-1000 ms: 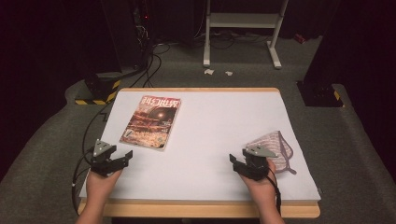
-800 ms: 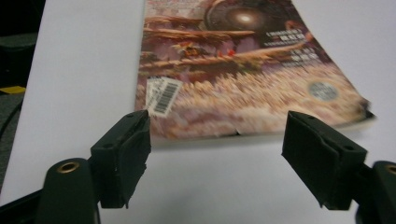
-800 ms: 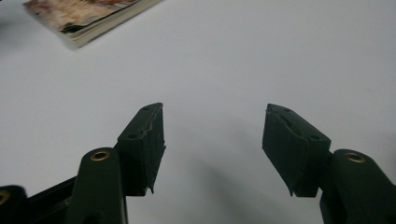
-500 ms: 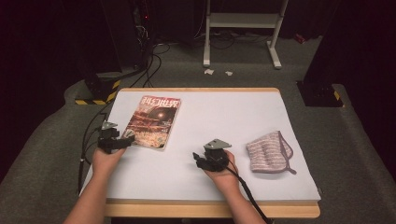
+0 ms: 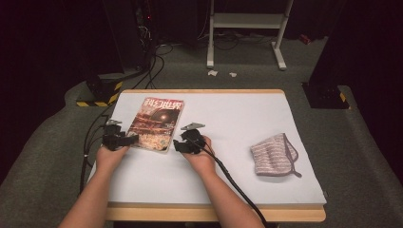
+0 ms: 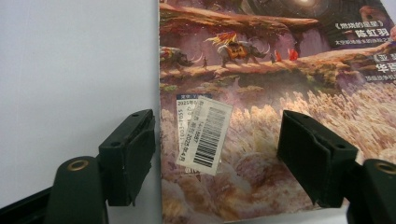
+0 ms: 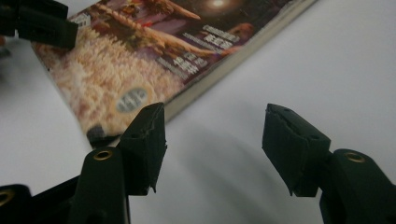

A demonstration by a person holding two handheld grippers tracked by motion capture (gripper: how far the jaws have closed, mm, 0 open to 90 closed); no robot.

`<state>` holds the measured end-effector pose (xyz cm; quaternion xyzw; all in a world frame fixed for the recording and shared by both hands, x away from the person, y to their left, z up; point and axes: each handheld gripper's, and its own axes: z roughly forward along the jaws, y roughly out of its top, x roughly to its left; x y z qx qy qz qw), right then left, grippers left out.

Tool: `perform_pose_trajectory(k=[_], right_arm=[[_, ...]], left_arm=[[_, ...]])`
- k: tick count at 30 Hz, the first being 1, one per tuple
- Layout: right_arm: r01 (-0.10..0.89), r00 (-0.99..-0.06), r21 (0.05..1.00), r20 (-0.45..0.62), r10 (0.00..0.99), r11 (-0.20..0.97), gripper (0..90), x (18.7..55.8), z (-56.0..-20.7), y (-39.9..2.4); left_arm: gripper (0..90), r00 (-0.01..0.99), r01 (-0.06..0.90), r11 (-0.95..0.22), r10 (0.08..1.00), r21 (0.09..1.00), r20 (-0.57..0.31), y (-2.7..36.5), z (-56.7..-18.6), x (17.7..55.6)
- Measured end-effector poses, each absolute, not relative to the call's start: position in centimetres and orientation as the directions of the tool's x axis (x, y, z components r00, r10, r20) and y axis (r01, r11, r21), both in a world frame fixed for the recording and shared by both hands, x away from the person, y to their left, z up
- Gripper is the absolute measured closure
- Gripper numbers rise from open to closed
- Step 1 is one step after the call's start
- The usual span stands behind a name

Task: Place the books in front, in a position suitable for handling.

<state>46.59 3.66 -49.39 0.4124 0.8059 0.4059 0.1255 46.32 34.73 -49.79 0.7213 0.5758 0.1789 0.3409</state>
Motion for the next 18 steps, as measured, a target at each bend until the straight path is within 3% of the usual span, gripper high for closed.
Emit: perform_pose_trajectory(k=[7,18], right_arm=[[0.572,-0.628,0.749,0.139,0.766,0.333,39.5,47.9,-49.8,6.7],[0.594,-0.601,0.736,0.137,0.787,0.326,38.1,48.2,-50.1,7.0]], left_arm=[[28.6,0.29,0.7,-0.122,0.949,0.704,-0.124,34.6,-49.9,46.3],[31.8,0.32,0.689,-0.151,0.941,0.709,-0.111,34.0,-49.9,45.8]])
